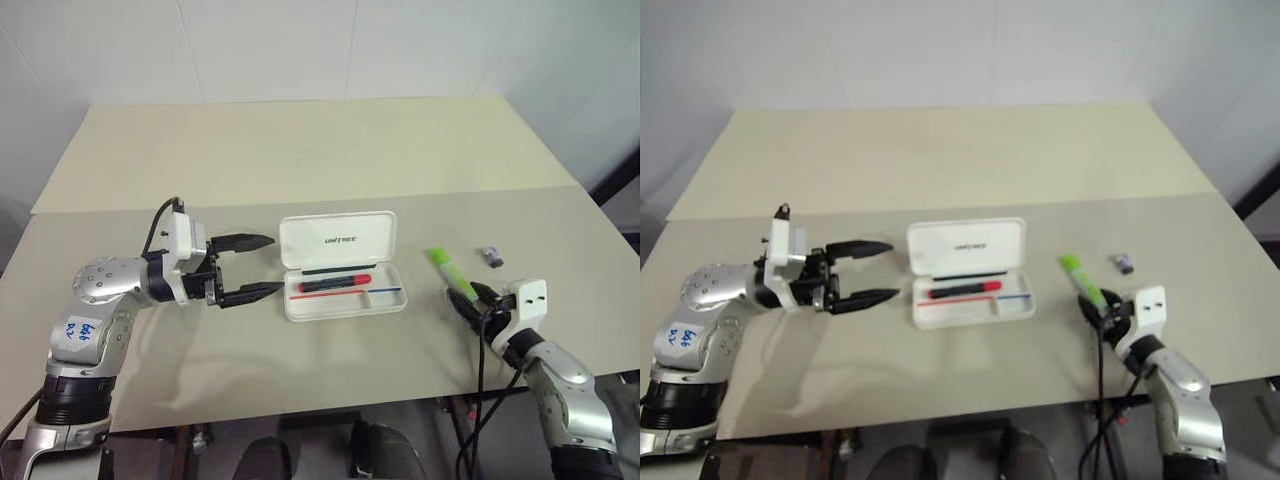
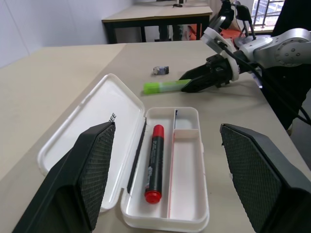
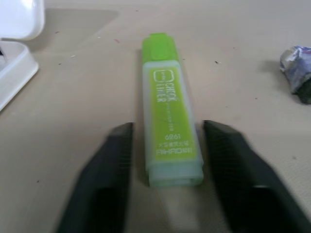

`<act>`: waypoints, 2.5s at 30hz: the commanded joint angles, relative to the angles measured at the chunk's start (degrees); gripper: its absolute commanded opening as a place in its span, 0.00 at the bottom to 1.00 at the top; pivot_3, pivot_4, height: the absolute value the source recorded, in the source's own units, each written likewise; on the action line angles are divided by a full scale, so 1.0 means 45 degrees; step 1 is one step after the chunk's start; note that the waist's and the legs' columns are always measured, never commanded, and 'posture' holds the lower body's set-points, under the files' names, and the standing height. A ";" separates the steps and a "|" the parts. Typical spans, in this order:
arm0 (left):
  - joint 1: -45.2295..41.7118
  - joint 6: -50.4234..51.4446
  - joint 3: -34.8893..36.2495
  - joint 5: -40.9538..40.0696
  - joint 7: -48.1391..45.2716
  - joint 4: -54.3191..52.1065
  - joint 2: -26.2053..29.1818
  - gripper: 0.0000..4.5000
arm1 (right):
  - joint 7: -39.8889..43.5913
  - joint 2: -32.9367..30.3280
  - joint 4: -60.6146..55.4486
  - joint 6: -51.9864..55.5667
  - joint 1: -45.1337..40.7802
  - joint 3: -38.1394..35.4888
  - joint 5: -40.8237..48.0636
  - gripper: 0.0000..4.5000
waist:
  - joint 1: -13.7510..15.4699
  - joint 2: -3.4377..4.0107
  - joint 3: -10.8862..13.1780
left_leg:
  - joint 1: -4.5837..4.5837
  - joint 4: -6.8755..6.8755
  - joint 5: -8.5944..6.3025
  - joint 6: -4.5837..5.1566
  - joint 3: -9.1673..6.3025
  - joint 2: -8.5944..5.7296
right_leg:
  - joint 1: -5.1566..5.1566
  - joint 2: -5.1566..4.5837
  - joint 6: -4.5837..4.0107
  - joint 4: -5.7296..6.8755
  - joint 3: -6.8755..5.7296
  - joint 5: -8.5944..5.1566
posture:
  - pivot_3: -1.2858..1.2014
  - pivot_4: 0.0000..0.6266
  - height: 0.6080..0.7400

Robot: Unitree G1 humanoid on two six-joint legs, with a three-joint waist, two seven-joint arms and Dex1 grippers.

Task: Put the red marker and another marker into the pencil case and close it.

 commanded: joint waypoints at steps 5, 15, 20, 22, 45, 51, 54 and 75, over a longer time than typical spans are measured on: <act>0.0121 -0.0165 0.0164 -0.0233 0.0211 -0.0651 0.0034 0.82 | 0.0111 -0.0125 0.0766 -0.1101 -0.0067 0.0217 -0.0659 0.24 | -0.0010 -0.0011 -0.0006 | -0.0002 0.0001 -0.0001 0.0001 0.0006 -0.0011 | 0.0000 -0.0012 0.0001 -0.0004 0.0008 0.0001 | 0.52 0.24 1.00; 0.0252 -0.0586 0.0102 -0.0025 0.0190 -0.0276 -0.0002 0.82 | 0.0831 -0.0384 0.0435 -0.1918 -0.1237 -0.0311 0.0436 0.24 | -0.0023 0.0054 0.0033 | 0.0021 0.0004 0.0000 -0.0001 -0.0004 -0.0010 | -0.0002 -0.0015 0.0004 0.0013 0.0036 0.0003 | 0.52 0.24 1.00; 0.0463 -0.0750 0.0157 0.0000 0.0267 -0.0218 0.0016 0.82 | 0.1315 -0.0792 0.0501 -0.1910 -0.2434 -0.0627 0.1089 0.24 | 0.0030 0.0065 0.0040 | 0.0002 0.0001 -0.0001 0.0001 0.0000 -0.0013 | -0.0009 -0.0015 0.0004 0.0012 0.0019 0.0002 | 0.52 0.24 1.00; 0.0616 -0.0864 0.0256 0.0018 0.0256 -0.0147 0.0069 0.82 | 0.1358 -0.0679 0.0238 -0.1755 -0.3215 -0.0867 0.1812 0.24 | 0.0017 0.0068 0.0042 | -0.0019 0.0002 -0.0001 0.0001 -0.0029 -0.0016 | -0.0014 -0.0014 0.0004 0.0011 0.0014 0.0002 | 0.52 0.24 1.00; 0.2879 -0.1064 0.1380 -0.0142 0.0998 -0.1385 0.0518 0.82 | 1.1679 -0.0845 0.4186 -0.2948 -0.7905 0.5946 -0.0403 0.24 | 0.0005 0.0067 0.0044 | -0.0063 0.0013 -0.0001 -0.0003 -0.0025 -0.0025 | -0.0056 -0.0021 0.0007 0.0023 -0.0014 0.0004 | 0.52 0.24 1.00; 0.3073 -0.1006 0.1391 -0.0201 0.1328 -0.1637 0.0502 0.82 | 1.1107 -0.0164 0.4912 -0.2794 -0.8464 0.6526 -0.1308 0.24 | -0.0024 0.0073 0.0047 | -0.0065 0.0010 -0.0002 -0.0006 -0.0020 -0.0022 | -0.0063 -0.0012 0.0008 0.0018 -0.0019 0.0004 | 0.52 0.24 1.00; 0.3067 -0.1020 0.1359 -0.0211 0.1420 -0.1650 0.0485 0.82 | 1.1048 0.0068 0.5071 -0.2939 -0.8555 0.6542 -0.1514 0.24 | -0.0015 0.0073 0.0047 | -0.0062 0.0010 0.0001 -0.0011 -0.0022 -0.0016 | -0.0063 -0.0008 0.0008 0.0021 -0.0017 0.0003 | 0.52 0.24 1.00; 0.2497 -0.1094 0.1121 -0.0154 0.1453 -0.1335 0.0418 0.82 | 1.1539 -0.0296 0.5779 -0.3255 -0.8948 0.5912 -0.1398 0.24 | -0.0025 0.0072 0.0047 | -0.0060 0.0012 0.0001 -0.0013 -0.0013 -0.0017 | -0.0063 -0.0008 0.0008 0.0021 -0.0013 0.0003 | 0.52 0.24 1.00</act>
